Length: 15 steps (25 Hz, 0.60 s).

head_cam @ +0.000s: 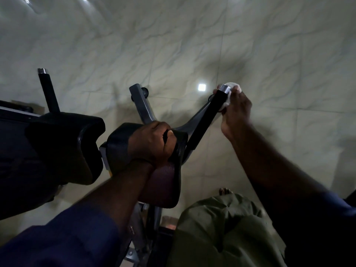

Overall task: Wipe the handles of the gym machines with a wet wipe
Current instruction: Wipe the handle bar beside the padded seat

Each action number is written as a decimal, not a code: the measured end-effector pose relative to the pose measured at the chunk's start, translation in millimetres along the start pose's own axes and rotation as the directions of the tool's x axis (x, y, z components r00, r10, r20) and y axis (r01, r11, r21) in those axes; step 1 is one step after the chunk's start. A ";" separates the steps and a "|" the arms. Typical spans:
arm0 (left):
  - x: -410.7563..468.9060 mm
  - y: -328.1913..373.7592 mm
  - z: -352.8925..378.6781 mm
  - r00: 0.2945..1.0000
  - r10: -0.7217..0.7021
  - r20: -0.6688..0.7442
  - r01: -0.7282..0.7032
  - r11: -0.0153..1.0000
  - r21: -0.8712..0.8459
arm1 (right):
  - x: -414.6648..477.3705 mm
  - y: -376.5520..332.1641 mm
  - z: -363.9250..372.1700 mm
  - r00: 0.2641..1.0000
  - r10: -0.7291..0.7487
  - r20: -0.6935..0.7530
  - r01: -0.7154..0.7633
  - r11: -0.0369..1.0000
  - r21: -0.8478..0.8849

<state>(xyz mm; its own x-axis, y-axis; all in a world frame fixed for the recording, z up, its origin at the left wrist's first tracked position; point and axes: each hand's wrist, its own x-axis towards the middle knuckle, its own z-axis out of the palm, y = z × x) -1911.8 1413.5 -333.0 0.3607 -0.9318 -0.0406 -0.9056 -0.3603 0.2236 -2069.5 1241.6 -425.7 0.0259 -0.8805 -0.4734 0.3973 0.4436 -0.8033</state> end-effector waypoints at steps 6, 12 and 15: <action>-1.6 -1.2 1.0 1.000 -0.024 0.017 0.024 1.000 -0.008 | -78.9 46.0 -9.8 0.907 0.384 0.171 -0.409 0.901 0.143; -1.3 -2.7 3.0 1.000 -0.017 0.019 0.017 1.000 -0.010 | -24.2 6.1 -9.4 0.816 0.543 0.199 -0.578 0.753 0.315; -1.8 -2.8 2.7 0.999 -0.033 0.037 0.033 0.999 -0.017 | -42.5 11.5 4.6 0.882 0.470 0.027 -0.443 0.809 0.385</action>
<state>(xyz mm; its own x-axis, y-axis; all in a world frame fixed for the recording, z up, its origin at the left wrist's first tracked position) -1910.5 1416.1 -336.1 0.3815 -0.9206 -0.0841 -0.8892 -0.3903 0.2387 -2061.7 1283.3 -413.1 0.2345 -0.5724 -0.7857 0.6634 0.6850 -0.3011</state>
